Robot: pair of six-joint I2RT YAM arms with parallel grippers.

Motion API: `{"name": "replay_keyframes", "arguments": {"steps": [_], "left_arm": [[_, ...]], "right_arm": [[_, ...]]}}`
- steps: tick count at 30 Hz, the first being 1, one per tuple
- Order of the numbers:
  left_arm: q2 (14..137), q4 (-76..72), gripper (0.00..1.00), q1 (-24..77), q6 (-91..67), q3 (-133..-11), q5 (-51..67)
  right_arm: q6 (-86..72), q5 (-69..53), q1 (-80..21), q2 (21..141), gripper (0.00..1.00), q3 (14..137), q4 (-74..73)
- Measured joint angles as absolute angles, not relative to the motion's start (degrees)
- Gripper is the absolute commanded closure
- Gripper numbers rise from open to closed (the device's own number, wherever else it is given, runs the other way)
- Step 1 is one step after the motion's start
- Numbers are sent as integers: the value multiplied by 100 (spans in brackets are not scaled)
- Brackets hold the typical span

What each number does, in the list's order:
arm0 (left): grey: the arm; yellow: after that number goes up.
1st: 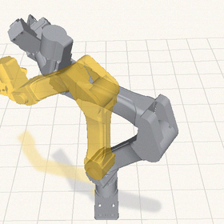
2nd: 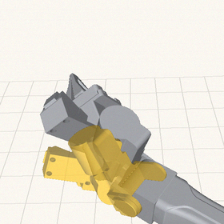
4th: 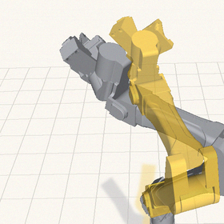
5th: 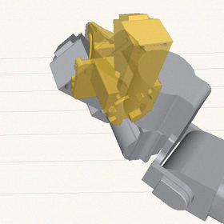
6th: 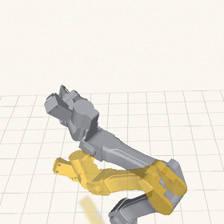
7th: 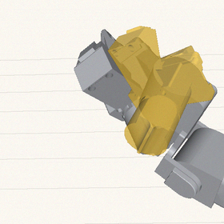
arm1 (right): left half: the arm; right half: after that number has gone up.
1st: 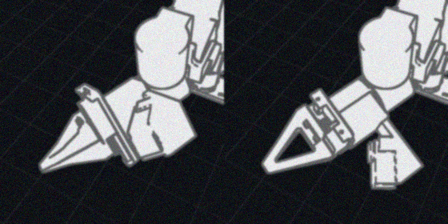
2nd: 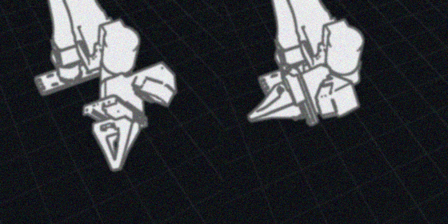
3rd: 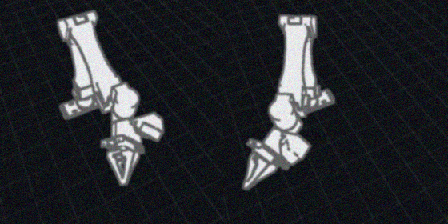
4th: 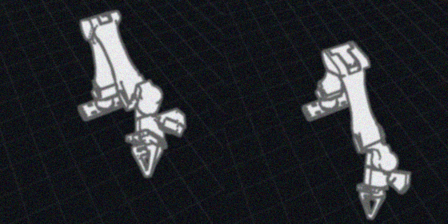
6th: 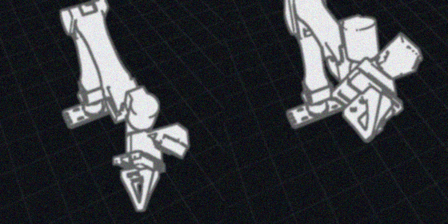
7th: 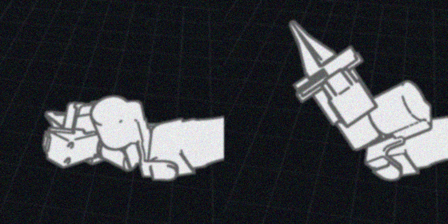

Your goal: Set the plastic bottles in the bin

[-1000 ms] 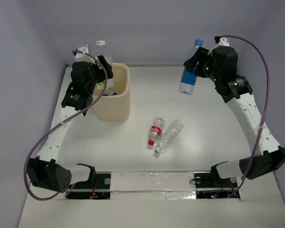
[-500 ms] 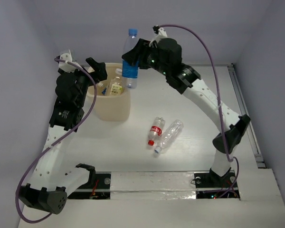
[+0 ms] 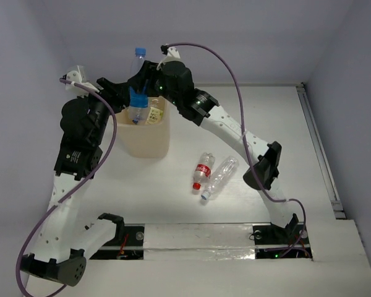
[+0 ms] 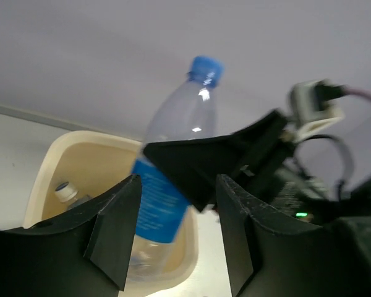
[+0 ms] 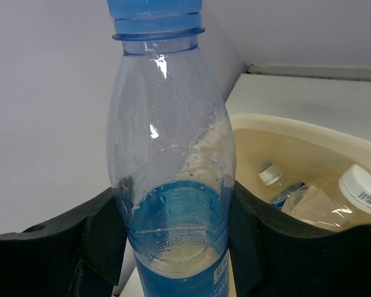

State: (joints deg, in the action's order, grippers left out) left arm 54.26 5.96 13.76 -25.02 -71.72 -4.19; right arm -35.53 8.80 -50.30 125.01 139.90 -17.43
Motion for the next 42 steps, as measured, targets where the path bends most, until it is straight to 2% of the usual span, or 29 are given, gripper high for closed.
{"name": "replay_keyframes", "arguments": {"steps": [3,4,5,8,11,17,18,19,21,22,23,25,26,28,33,34,35,36,37,38,39,40,41,42], "left_arm": [[5413,661,52,1376,-2582,-7380,-325],[5404,679,52,1376,-2600,-7443,-303],[5400,698,51,1376,-2606,-7498,-287],[5393,762,46,1376,-2606,-7614,-163],[5415,819,46,1382,-2600,-7717,43],[5610,930,48,1697,-2556,-8068,305],[5636,932,49,1813,-2547,-8097,309],[5660,934,51,1953,-2536,-8117,301],[5730,952,60,2333,-2484,-8152,246],[5789,958,63,2626,-2427,-8165,145],[5850,974,70,2928,-2386,-8182,62],[6031,1028,78,3522,-2290,-8187,-82],[6141,1085,88,3815,-2252,-8187,-145],[6381,1188,99,4206,-2220,-8138,-255],[6860,1385,100,5037,-2235,-7518,-591],[6973,1431,87,5172,-2263,-7367,-635],[7089,1490,78,5288,-2274,-7247,-652],[7223,1535,70,5382,-2329,-7129,-652],[7338,1573,63,5433,-2373,-7035,-663],[7456,1614,46,5454,-2434,-6941,-681],[7577,1671,37,5454,-2482,-6873,-716],[7690,1730,31,5452,-2528,-6836,-729],[7815,1769,22,5452,-2589,-6814,-757],[7948,1791,19,5450,-2613,-6812,-764]], "right_arm": [[-3710,1024,-5111,12897,25,14271,-1745],[-3767,1033,-5131,13028,9,14333,-1750],[-3833,1033,-5144,13135,2,14379,-1752],[-3911,1039,-5181,13327,0,14385,-1848],[-3922,1066,-5188,13233,0,14180,-1846],[-3747,1197,-5144,12267,1,13668,-1828],[-3693,1251,-5127,11961,5,13408,-1686],[-3642,1310,-5100,11583,25,13100,-1612],[-3548,1398,-5024,10792,57,12414,-1415],[-3511,1437,-4958,10335,88,11983,-1264],[-3476,1476,-4895,9924,98,11611,-1170],[-3422,1586,-4751,9085,100,10759,-1035],[-3402,1658,-4678,8659,100,10289,-969],[-3385,1778,-4552,7850,100,9380,-1002],[-3734,1852,-4497,5887,100,6779,-1531],[-3918,1791,-4497,5478,100,6230,-1750],[-4073,1772,-4497,5175,95,5830,-1940],[-4268,1717,-4497,4840,85,5395,-2082],[-4464,1658,-4497,4499,51,4993,-2270],[-4683,1579,-4497,4200,34,4637,-2456],[-4858,1509,-4497,3911,22,4309,-2617],[-5059,1437,-4497,3640,6,3999,-2744],[-5240,1367,-4497,3437,2,3767,-2858],[-5352,1306,-4497,3284,0,3601,-2985]]}}
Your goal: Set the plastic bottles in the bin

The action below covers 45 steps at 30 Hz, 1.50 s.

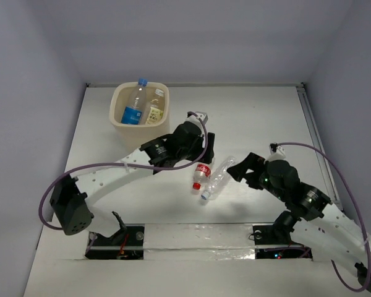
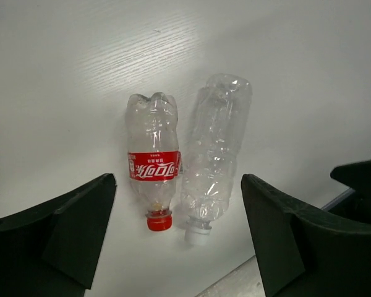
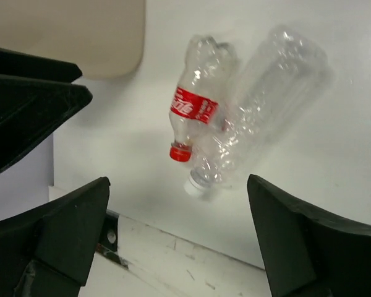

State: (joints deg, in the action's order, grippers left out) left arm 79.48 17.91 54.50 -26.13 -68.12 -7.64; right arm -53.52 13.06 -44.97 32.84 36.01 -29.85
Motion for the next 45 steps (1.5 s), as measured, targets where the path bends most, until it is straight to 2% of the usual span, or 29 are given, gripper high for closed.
{"name": "replay_keyframes", "arguments": {"steps": [3,11,16,22,25,26,29,32,36,42,45], "left_arm": [[8364,1793,14,5448,-2650,-6812,-792],[9653,1785,13,5317,-2488,-6851,-711],[10044,1732,15,5078,-2388,-6862,-495],[10302,1415,25,4814,-2276,-6925,-261],[10431,1256,35,4801,-2252,-6925,-106],[10457,1219,46,4803,-2255,-6923,-49],[10475,1096,67,4805,-2259,-6923,56],[10425,1013,76,4816,-2279,-6886,106],[9961,1138,77,4816,-2285,-6768,102],[8224,1396,79,4803,-2307,-6845,-8],[7450,1441,79,4674,-2318,-7164,-40]], "right_arm": [[-5649,1160,-4497,3264,0,3380,-3208],[-5795,1177,-4497,4410,0,3393,-3312],[-5828,1293,-4486,4759,0,3441,-3301],[-5725,1313,-4110,5039,0,3448,-3186],[-5570,1304,-3852,5406,0,3496,-3076],[-5500,1302,-3787,5592,0,3548,-3006],[-5343,1295,-3684,6147,0,3750,-2801],[-5218,1267,-3642,6700,0,3999,-2569],[-5116,1229,-3557,7378,1,4287,-2239],[-5116,1103,-3363,8123,6,4353,-1907],[-5116,1022,-3332,8409,25,4353,-1789]]}}
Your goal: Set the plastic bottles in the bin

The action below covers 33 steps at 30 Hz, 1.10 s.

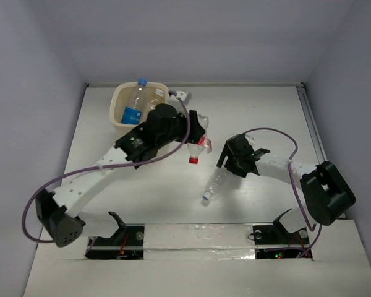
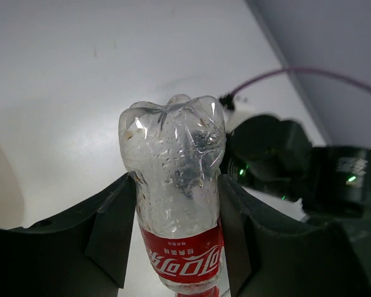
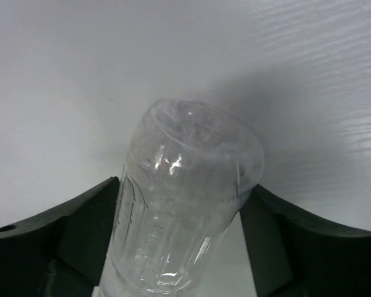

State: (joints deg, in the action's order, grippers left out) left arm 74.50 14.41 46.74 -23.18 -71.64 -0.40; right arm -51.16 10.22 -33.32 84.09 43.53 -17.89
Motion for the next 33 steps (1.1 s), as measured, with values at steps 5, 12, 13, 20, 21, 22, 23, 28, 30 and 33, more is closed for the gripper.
{"name": "replay_keyframes", "arguments": {"steps": [5,12,13,20,21,22,23,28,30,33], "left_arm": [[6860,1463,79,3774,-2263,-7793,-233],[7002,1483,79,2495,-1848,-8320,-891],[7041,1461,79,2394,-1791,-8329,-982],[7236,928,78,1959,-1153,-8103,-1743],[7238,819,78,1931,-1037,-8036,-1826],[7238,672,77,1916,-895,-7942,-1922],[7238,552,77,1907,-764,-7856,-2001],[7242,-154,52,1900,-154,-7201,-2224],[7253,-327,27,1900,-27,-6906,-2259],[7255,-447,4,1900,-16,-6582,-2276]], "right_arm": [[-5113,921,-3328,8628,55,4512,-1533],[-4906,860,-3328,8001,55,4615,-1636],[-4853,864,-3328,7832,55,4733,-1732],[-4539,910,-3341,6952,55,6329,-1883],[-4512,917,-3356,6930,55,6567,-1870],[-4475,921,-3389,6932,55,6831,-1846],[-4453,934,-3430,6963,55,7061,-1828],[-4327,1031,-3669,7579,55,8361,-1704],[-4283,1083,-3760,7983,56,8945,-1588],[-4185,1188,-3885,8694,56,9872,-1479]]}}
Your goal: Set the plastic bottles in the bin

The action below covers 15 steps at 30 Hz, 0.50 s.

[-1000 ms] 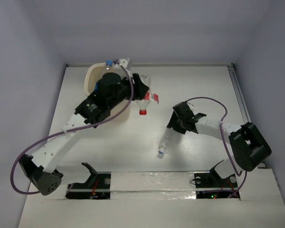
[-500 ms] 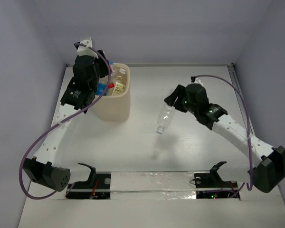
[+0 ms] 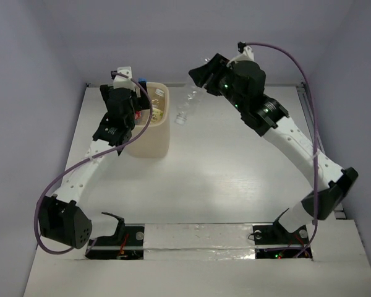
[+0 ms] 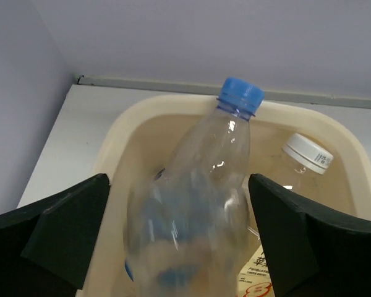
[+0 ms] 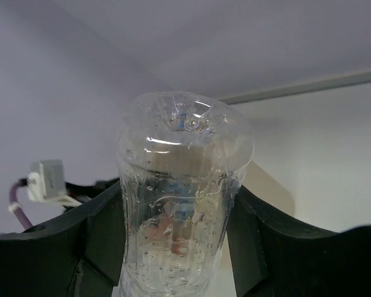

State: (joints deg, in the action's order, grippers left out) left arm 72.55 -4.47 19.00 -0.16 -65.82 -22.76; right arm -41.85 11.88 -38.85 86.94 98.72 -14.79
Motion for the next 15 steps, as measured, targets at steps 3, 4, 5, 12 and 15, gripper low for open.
{"name": "replay_keyframes", "arguments": {"steps": [3,4,5,12,15], "left_arm": [[7253,-432,1,1900,-167,-6512,-2274],[7220,-436,1,1900,-252,-6512,-2270],[7164,-410,1,1900,-351,-6514,-2257],[6453,-71,1,1900,-1131,-6823,-2119],[6228,137,2,1900,-1411,-7242,-2049]], "right_arm": [[-4112,1264,-3970,9271,57,10536,-1286],[-4095,1286,-3994,9448,57,10726,-1210],[-4080,1304,-4029,9625,57,10912,-1155],[-3868,1559,-4381,10980,58,12403,-972],[-3551,1789,-4617,11695,57,13297,-1072]]}}
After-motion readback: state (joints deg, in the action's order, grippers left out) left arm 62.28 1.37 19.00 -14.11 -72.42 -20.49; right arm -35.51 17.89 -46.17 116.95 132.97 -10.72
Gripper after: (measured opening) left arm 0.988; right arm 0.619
